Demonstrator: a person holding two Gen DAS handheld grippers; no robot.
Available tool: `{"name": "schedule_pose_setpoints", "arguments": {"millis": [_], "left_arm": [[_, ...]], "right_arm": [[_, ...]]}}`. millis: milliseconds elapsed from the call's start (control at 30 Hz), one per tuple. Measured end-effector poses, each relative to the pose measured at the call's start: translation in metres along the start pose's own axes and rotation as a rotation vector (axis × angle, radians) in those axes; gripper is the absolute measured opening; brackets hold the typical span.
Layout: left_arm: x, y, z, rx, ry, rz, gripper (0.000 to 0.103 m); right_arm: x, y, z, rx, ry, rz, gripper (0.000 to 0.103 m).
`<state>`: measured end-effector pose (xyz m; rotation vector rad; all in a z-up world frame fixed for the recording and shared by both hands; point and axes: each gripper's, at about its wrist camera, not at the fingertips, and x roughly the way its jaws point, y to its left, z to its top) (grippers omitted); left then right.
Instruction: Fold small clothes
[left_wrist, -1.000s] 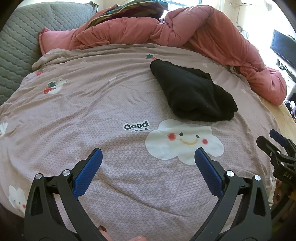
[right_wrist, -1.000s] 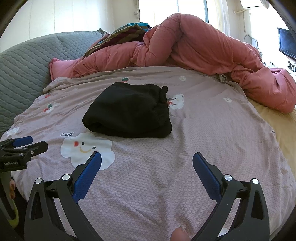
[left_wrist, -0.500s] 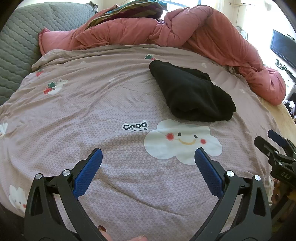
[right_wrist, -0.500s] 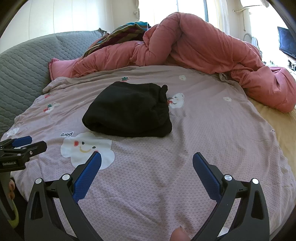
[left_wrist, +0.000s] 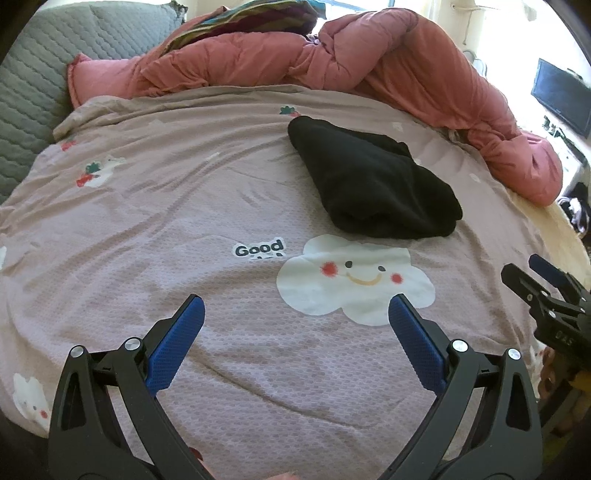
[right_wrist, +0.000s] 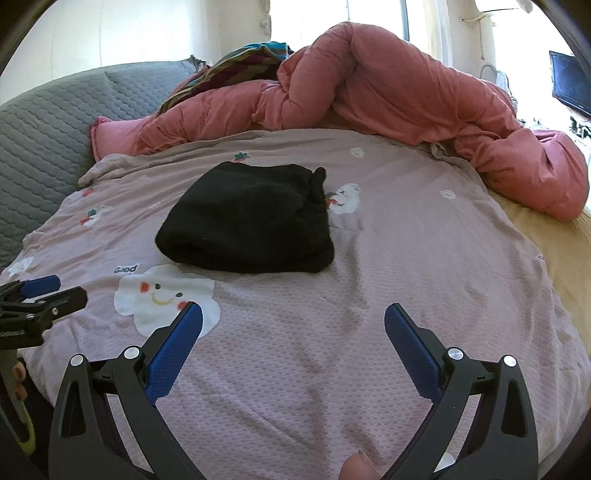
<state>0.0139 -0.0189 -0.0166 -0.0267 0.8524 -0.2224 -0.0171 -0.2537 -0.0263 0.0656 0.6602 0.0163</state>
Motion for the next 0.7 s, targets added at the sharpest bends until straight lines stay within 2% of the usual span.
{"name": "schedule_pose_setpoints", "arguments": {"millis": [67,200,300,400,433,567,633,700], "left_arm": [[0.003,0.002,0.0,-0.002,0.012,0.015,0.093],[0.009,0.012,-0.001,-0.021,0.036,0.058,0.093],[0.011,0.027,0.0,-0.04,0.021,0.099,0.093],[0.012,0.049,0.005,-0.07,0.006,0.103,0.093],[0.013,0.066,0.01,-0.098,-0.004,0.133,0.093],[0.017,0.133,0.028,-0.194,0.018,0.177,0.093],[0.018,0.179,0.038,-0.24,0.017,0.252,0.093],[0.022,0.233,0.048,-0.292,0.029,0.362,0.093]], "right_arm": [[-0.001,-0.007,0.0,0.024,-0.01,-0.048,0.098],[-0.011,-0.042,-0.007,0.134,-0.022,-0.199,0.098],[-0.025,-0.087,-0.021,0.254,-0.006,-0.351,0.098],[-0.053,-0.147,-0.043,0.399,0.013,-0.519,0.098],[-0.067,-0.173,-0.054,0.46,0.018,-0.596,0.098],[-0.119,-0.263,-0.108,0.679,0.059,-0.857,0.098],[-0.141,-0.308,-0.144,0.809,0.121,-0.949,0.098],[-0.153,-0.336,-0.173,0.896,0.178,-1.018,0.098]]}}
